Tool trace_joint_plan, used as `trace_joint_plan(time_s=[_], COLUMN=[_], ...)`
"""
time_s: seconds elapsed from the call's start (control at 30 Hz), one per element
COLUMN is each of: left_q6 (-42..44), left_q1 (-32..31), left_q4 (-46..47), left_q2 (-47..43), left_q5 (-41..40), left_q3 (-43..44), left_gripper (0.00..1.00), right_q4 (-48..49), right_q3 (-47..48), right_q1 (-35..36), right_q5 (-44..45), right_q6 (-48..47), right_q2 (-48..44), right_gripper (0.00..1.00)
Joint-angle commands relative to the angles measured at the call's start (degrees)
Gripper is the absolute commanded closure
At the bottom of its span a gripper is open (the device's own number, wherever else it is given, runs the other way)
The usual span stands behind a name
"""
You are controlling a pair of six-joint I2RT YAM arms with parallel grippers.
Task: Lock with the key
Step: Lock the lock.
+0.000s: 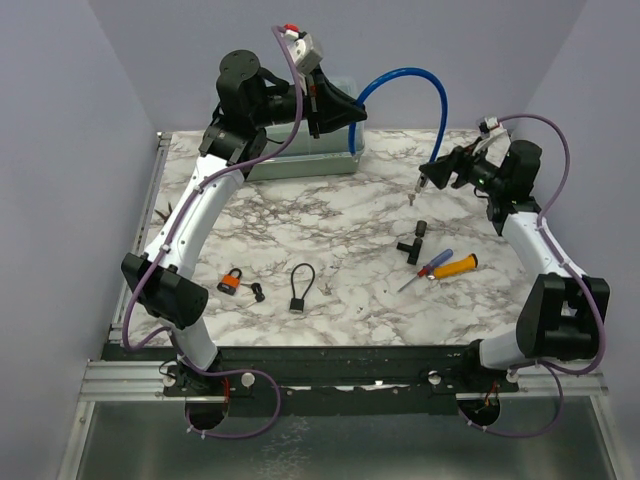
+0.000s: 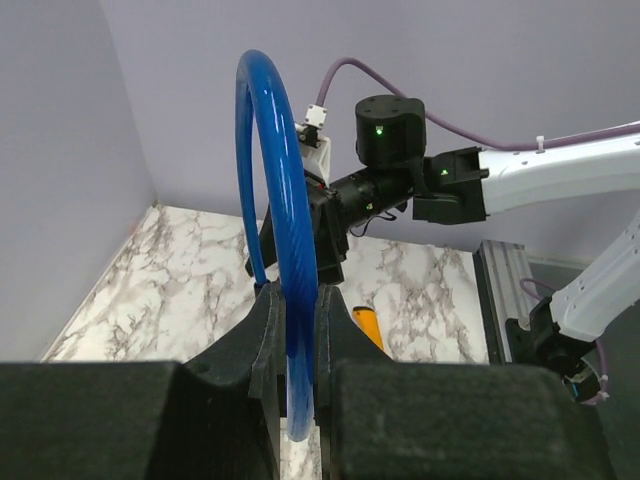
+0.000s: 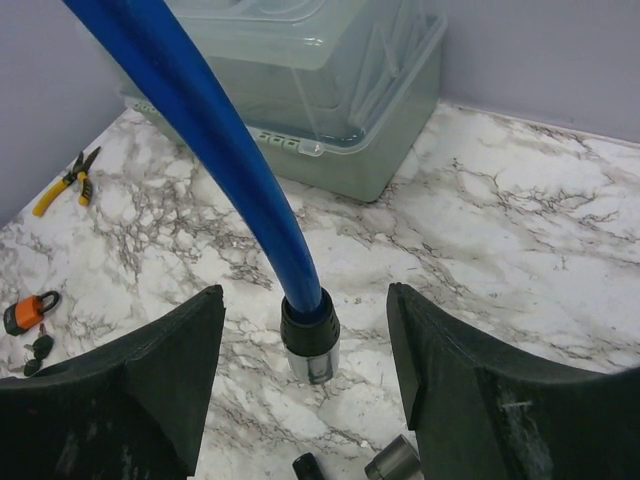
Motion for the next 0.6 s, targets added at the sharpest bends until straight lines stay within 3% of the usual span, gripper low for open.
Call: trace_joint_plan(time_s=[0.0, 0.33, 0.57], left_q6=[-3.1, -3.7, -4.3], left_q1=[-0.1, -0.1, -0.1], left_q4=[5.4, 6.0, 6.4], left_q2=[-2.0, -1.9, -1.9], left_q5=[2.1, 2.4, 2.9], left_q3=[1.6, 1.3, 0.4], left_gripper=[1.0, 1.0, 1.0], right_q4=[3.8, 4.9, 5.7], right_q3=[0.8, 2.1, 0.9], right_q1=[0.0, 0.0, 0.1], right_q5=[-1.8, -2.2, -0.7], right_q6=[0.7, 1.6, 3.1], right_q2=[1.5, 2.4, 2.3], right_gripper=[0.3, 0.38, 0.56])
